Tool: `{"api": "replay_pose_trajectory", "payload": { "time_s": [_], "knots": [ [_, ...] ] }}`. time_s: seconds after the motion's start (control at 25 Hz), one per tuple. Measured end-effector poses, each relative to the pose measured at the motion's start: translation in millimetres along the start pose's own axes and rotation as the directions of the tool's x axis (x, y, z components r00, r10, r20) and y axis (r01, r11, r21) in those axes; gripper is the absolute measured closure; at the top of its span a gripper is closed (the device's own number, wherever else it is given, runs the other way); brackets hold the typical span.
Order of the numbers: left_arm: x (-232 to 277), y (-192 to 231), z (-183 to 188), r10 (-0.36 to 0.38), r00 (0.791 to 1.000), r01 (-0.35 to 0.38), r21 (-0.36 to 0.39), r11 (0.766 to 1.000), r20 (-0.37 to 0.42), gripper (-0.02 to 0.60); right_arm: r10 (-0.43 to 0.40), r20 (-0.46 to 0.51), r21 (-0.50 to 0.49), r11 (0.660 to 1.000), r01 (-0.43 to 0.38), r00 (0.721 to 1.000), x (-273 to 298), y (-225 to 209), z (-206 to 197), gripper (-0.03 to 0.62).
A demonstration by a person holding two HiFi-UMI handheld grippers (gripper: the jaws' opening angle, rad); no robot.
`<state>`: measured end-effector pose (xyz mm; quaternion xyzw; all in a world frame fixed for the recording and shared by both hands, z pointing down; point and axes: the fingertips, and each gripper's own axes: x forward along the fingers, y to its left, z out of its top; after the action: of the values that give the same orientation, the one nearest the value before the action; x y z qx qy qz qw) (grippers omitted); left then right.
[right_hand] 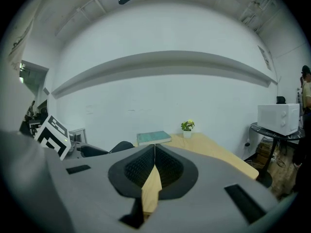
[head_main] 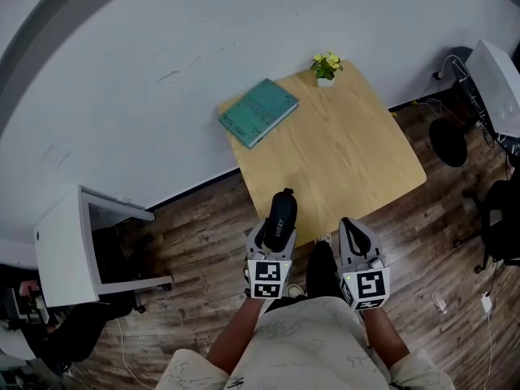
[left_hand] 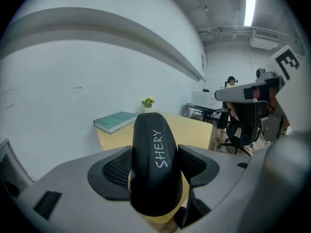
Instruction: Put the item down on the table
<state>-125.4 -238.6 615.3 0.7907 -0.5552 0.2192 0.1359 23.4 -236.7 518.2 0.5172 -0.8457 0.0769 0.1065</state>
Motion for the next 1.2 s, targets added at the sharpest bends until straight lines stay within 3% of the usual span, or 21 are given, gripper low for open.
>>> {"api": "replay_pose_trajectory", "payload": {
  "time_s": [0.28, 0.52, 0.8, 1.2],
  "knots": [
    [23, -5, -40, -0.005, 0.987, 0.009, 0.023, 1.0, -0.161, 0.278, -0.008, -0.019, -0.001, 1.0, 0.008, 1.0, -2, -4, -8, 0.577],
    [34, -10, -58, -0.021, 0.967, 0.024, 0.011, 1.0, -0.253, 0.278, -0.014, -0.02, -0.001, 1.0, 0.014, 1.0, -1, -9, -7, 0.577],
    [43, -12, -63, -0.029, 0.948, 0.03, -0.002, 1.0, -0.317, 0.278, -0.012, -0.026, -0.001, 1.0, 0.012, 1.0, 0, -10, -10, 0.577],
    [43, -13, -63, -0.027, 0.944, 0.031, 0.007, 0.999, -0.328, 0.276, -0.015, -0.014, -0.001, 1.0, 0.015, 1.0, -3, -12, -6, 0.577]
  ]
}}
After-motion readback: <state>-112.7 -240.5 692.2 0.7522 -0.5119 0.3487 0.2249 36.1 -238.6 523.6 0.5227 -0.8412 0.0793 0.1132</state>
